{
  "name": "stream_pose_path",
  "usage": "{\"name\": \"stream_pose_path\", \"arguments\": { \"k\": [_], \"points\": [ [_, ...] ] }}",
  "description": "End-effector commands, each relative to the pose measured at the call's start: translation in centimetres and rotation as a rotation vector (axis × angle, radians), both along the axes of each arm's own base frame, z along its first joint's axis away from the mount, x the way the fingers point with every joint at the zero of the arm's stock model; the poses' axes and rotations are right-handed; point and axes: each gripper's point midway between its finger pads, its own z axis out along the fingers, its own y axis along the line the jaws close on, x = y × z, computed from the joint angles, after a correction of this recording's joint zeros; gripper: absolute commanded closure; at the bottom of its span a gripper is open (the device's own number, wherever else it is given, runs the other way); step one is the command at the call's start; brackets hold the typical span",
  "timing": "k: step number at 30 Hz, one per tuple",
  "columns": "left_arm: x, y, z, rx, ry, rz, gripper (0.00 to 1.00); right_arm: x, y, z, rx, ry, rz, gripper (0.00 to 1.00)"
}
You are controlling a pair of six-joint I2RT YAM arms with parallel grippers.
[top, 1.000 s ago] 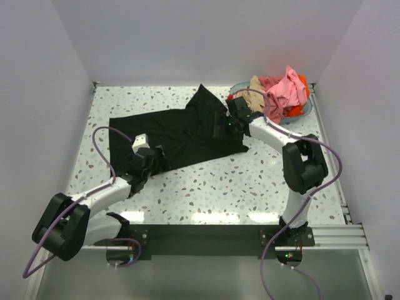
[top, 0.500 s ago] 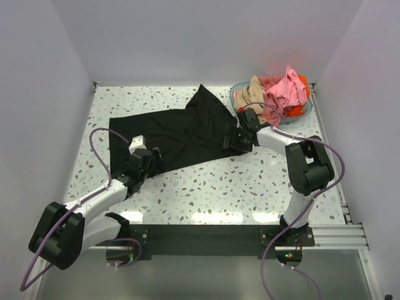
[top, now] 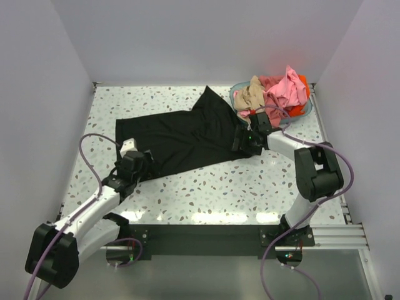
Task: Fold and stack the t-shirts
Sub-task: Fold the tshirt
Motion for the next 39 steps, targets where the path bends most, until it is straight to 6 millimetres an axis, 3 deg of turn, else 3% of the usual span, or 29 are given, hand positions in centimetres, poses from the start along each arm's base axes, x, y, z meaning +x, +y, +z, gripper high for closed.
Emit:
{"name": "stream_pose_path", "arguments": {
  "k": [1,2,6,10,13,18,20,24,28,32,39],
  "points": [
    [1.5,-0.1,4.4,-0.010,-0.093,0.002,0.00,-2.7,-0.4,2.1,-0.017,0.000,0.026,0.20],
    [2.2,-0.2,5.9,-0.014,-0.122,0.005,0.00,-2.8,-0.2,2.9,-0.016,-0.020,0.032,0.20],
    [3.5,-0.7,8.0,-0.025,-0.171,-0.002,0.00,-3.5,0.2,6.3,-0.020,-0.081,0.052,0.17],
    [4.5,-2.3,7.0,-0.071,-0.155,-0.040,0.00,-1.9,0.7,9.1,-0.003,-0.158,0.055,0.16],
    [5.1,-4.5,5.2,-0.123,-0.122,-0.084,0.00,-0.3,1.7,9.1,0.015,-0.168,0.079,0.16],
    [6.3,-6.4,3.9,-0.157,-0.122,-0.119,0.00,2.0,4.8,7.4,0.109,-0.167,0.157,0.16],
    [6.5,-6.4,2.9,-0.131,-0.101,-0.128,0.00,2.6,5.3,7.0,0.126,-0.168,0.167,0.16],
    [6.1,-5.8,0.7,-0.076,-0.043,-0.138,0.00,2.5,5.8,3.9,0.111,-0.109,0.165,0.16],
    [4.9,-5.2,-1.3,-0.047,0.000,-0.140,0.00,1.3,6.7,1.6,0.092,-0.066,0.182,0.16],
    [3.6,-4.0,-2.8,-0.014,0.040,-0.117,0.00,-0.5,6.1,-0.3,0.040,0.001,0.165,0.17],
    [2.6,-2.9,-2.4,0.003,0.054,-0.077,0.00,-6.2,4.3,-3.2,0.013,0.122,0.140,0.17]
  ]
}}
